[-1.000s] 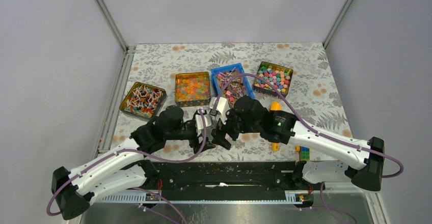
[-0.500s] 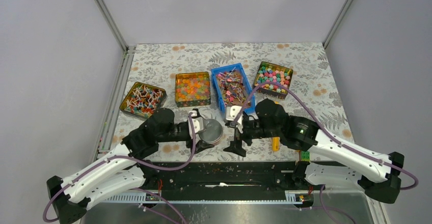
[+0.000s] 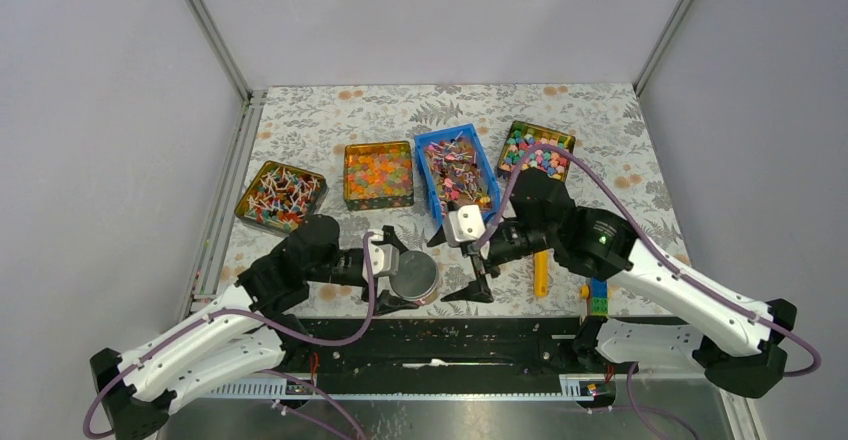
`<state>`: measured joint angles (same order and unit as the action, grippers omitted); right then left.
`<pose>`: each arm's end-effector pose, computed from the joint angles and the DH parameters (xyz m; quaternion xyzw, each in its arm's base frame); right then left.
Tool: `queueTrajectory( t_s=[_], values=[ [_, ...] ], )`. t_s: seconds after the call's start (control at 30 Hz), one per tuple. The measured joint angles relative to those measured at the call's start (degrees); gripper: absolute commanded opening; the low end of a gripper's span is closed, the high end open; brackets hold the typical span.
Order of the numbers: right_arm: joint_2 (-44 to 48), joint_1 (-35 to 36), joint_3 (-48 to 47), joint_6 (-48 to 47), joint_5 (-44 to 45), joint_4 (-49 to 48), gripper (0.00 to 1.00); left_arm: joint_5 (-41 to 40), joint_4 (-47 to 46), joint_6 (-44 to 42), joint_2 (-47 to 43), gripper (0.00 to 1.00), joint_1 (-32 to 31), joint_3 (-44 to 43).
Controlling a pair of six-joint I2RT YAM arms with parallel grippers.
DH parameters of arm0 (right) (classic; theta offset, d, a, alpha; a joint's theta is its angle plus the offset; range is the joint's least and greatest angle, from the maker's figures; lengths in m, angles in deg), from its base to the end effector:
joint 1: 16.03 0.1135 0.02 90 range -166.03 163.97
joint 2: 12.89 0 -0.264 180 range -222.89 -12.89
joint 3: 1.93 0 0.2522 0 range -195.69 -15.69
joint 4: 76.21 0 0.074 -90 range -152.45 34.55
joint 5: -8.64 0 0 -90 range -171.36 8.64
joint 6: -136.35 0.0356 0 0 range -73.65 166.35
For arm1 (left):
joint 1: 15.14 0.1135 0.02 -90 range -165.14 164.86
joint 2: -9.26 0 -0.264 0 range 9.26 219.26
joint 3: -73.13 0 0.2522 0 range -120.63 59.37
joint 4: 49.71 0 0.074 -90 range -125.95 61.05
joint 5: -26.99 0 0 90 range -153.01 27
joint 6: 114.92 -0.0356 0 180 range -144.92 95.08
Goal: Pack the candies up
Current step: Screw the bottle lid onto the packing bottle.
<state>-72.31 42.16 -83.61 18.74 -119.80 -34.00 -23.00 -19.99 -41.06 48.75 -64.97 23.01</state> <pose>0.0944 0.1943 0.4016 -0.6648 0.4378 0.4030 0.4517 0.0856 -0.1369 0.2948 0.5832 0.5340 -0.4247 0.4409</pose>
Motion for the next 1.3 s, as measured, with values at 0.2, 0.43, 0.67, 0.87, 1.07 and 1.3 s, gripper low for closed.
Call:
queueTrajectory(
  t_s=[0.2, 0.43, 0.67, 0.87, 1.07, 1.3],
  values=[
    [-5.0, 0.0, -2.5, -0.8, -3.4, 0.7, 0.95, 1.5, -0.1, 0.0, 0.2, 0.44, 0.0, 0.0],
    [-9.7, 0.0, -4.7, -0.9, -4.2, 2.8, 0.94, 2.3, -0.1, 0.0, 0.4, 0.44, 0.0, 0.0],
    [-11.3, 0.0, -6.5, -1.2, -3.5, 4.0, 0.95, 2.5, -0.1, 0.0, 0.4, 0.44, -0.1, 0.0],
    [-12.3, 0.2, -6.5, -1.6, -2.5, 4.7, 0.97, 2.5, -0.1, 0.0, 0.9, 0.44, -0.2, 0.0],
    [-12.9, 0.3, -6.5, -1.7, -1.8, 5.2, 0.94, 2.5, -0.1, 0.0, 0.9, 0.44, -0.3, 0.0],
    [-13.3, 0.5, -6.5, -1.6, -1.7, 5.6, 0.82, 2.3, 0.2, 0.0, 0.9, 0.43, -0.3, 0.0]
  ],
)
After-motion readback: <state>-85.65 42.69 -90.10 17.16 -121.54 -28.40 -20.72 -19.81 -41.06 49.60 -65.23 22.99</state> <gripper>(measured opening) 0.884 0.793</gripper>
